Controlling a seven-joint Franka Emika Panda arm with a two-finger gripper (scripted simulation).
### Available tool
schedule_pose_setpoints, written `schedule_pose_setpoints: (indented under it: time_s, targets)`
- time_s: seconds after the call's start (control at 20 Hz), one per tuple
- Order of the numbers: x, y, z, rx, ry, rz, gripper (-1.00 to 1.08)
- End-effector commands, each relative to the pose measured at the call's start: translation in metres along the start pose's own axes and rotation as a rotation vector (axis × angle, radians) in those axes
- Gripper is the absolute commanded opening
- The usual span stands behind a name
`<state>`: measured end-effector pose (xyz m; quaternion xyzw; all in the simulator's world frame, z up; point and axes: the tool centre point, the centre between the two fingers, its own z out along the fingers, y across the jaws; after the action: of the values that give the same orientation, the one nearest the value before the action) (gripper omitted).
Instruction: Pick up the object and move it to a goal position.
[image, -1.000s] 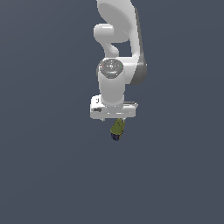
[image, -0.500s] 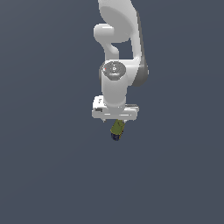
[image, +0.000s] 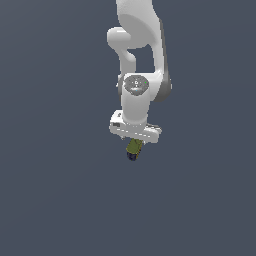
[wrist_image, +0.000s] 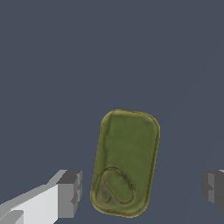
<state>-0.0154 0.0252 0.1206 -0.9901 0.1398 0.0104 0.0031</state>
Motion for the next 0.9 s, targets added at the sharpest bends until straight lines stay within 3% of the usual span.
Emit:
schedule_pose_setpoints:
  time_s: [0.0, 0.4, 0.85]
  targets:
    - [-0.001, -0.002, 0.004, -0.001, 0.007, 0.046, 1.00]
    - [-0.002, -0.007, 0.011, -0.002, 0.019, 0.133, 1.00]
    - [-0.003, -0.008, 0.015, -0.002, 0.021, 0.144, 1.00]
